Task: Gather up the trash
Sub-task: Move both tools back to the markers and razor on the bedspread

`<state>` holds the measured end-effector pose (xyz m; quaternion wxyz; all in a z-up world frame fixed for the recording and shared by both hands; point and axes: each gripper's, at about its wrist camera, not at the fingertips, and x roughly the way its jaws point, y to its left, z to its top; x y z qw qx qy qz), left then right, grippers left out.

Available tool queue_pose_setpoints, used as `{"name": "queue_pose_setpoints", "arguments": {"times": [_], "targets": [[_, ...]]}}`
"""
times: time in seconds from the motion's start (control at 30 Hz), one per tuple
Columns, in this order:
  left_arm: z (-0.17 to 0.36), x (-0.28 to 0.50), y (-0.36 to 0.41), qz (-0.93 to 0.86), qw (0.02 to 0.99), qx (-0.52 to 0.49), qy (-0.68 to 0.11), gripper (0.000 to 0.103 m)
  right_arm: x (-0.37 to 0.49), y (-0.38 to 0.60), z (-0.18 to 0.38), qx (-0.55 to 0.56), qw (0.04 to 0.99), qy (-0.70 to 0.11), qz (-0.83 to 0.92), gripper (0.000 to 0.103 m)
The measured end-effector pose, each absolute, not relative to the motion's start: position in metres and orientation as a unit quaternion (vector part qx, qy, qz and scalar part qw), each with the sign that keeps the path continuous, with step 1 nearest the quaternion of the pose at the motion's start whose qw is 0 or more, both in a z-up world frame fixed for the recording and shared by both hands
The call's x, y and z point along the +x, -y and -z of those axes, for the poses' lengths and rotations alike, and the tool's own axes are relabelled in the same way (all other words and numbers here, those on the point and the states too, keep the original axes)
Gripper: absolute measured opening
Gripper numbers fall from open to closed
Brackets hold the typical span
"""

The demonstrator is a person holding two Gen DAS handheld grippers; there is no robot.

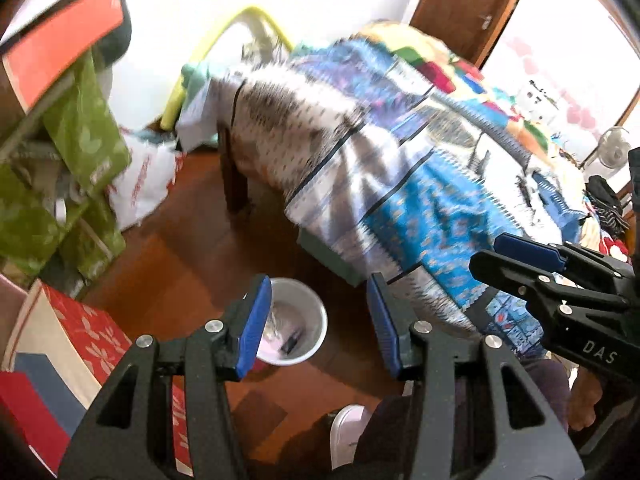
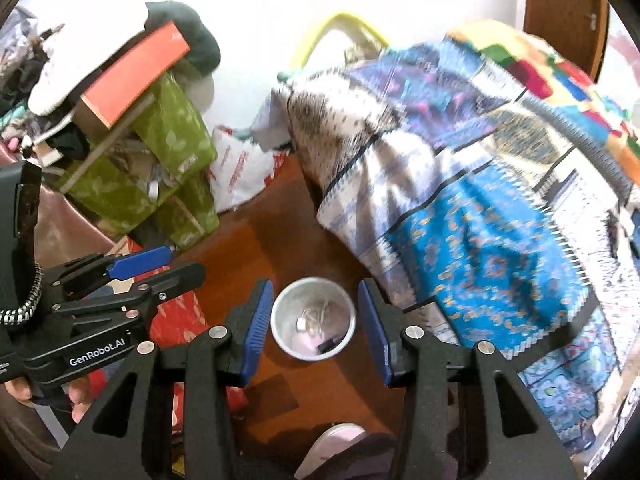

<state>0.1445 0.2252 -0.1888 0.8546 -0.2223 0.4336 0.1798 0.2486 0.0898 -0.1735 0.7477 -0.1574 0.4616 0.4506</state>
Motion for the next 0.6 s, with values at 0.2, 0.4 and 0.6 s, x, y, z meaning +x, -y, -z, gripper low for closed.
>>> {"name": "queue_pose_setpoints", "arguments": {"times": [0.2,0.4,0.6], "targets": [[0.143,0.144,-0.193,-0.174,0.883,-0.191,-0.391,0.048,0.243,-0.053,0.128,-0.133,0.786,-0.407,-0.447,0.041],[0.098,0.145,-0.16,-0.166,0.91,-0.162,-0.343,0.048,0.241,-0.008,0.083,-0.105,0.827,-0.344,-0.433,0.041],[0.063,0.157,-0.126,-0.148,0.931,-0.128,-0.309,0.048,0.242,0.033,0.049,-0.084,0.865,-0.287,-0.404,0.046]]}}
